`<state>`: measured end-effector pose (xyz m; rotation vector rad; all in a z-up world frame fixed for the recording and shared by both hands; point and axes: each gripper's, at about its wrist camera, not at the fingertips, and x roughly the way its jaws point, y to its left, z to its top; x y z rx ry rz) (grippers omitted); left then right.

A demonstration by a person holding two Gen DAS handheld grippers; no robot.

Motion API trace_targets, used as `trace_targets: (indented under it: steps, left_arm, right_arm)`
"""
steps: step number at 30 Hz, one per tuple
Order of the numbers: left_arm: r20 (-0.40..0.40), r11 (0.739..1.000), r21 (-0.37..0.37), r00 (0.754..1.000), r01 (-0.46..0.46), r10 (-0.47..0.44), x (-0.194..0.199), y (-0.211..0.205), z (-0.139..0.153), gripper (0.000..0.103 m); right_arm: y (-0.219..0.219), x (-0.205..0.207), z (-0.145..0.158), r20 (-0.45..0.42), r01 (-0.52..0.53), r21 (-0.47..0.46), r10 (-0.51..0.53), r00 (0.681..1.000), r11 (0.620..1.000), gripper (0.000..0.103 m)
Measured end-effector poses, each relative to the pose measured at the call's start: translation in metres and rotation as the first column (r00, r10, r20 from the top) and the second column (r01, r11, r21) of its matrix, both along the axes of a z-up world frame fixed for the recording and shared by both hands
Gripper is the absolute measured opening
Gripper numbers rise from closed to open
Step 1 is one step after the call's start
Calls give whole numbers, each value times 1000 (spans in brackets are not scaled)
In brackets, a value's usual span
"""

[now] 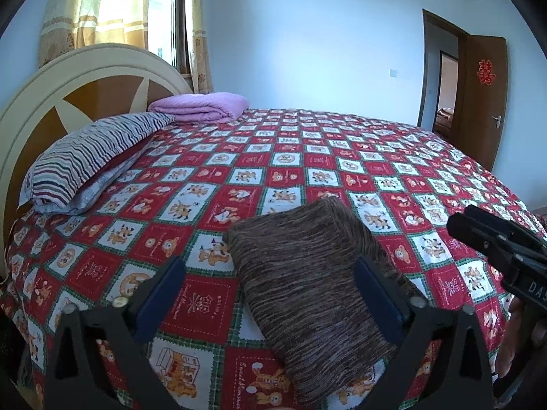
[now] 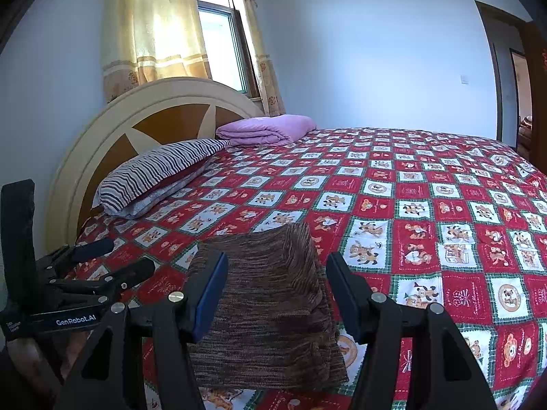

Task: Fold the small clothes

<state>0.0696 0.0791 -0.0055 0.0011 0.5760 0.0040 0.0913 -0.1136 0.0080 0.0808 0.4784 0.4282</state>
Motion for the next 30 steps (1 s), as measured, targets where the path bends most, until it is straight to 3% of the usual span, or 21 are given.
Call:
trace_targets:
  steps: [17,30]
  left_arm:
    - [10,1000,-4,1000,3,-3,-1,4,10,103]
    - [25,1000,4,1000,4,-4,-1,5,9,103]
  right_arm:
    - [-4,-8,8,54,-14,14,13,998,1000,61]
    - [-2,-9,5,48,-31,2,31,998,1000,61]
